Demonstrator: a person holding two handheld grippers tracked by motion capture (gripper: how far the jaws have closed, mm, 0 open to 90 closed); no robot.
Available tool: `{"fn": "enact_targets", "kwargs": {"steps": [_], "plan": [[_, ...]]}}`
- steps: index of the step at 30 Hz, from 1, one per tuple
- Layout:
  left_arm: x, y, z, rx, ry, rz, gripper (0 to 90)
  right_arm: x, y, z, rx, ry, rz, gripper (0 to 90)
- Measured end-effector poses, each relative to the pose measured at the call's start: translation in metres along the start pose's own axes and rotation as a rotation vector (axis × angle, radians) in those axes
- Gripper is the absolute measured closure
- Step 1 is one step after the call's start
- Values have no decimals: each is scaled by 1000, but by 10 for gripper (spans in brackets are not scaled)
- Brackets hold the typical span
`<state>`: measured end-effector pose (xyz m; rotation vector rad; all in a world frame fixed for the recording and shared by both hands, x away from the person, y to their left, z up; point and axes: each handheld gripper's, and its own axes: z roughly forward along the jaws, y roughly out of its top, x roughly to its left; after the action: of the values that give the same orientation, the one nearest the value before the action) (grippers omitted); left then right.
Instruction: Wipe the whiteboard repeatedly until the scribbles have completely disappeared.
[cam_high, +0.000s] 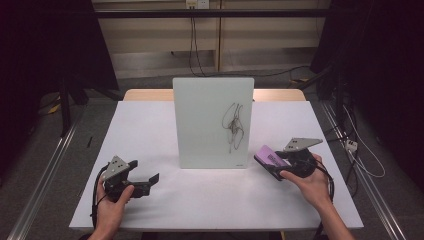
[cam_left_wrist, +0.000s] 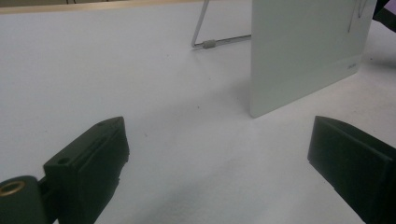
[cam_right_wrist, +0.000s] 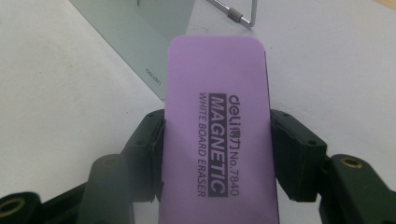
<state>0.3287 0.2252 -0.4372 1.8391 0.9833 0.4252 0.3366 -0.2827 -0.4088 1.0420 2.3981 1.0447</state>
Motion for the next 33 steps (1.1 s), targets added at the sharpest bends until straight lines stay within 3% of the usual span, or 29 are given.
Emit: {"fn": "enact_targets", "kwargs": {"steps": [11, 18, 33], "plan": [[2, 0, 5, 11, -17, -6, 50, 3, 9, -5, -42, 11, -7, 414], [-3, 2, 5, 12, -16, 15, 50, 8, 13, -11, -77, 33, -34, 414], [-1, 0, 2, 10, -18, 10, 50, 26, 30, -19, -118, 61, -104, 414]]}}
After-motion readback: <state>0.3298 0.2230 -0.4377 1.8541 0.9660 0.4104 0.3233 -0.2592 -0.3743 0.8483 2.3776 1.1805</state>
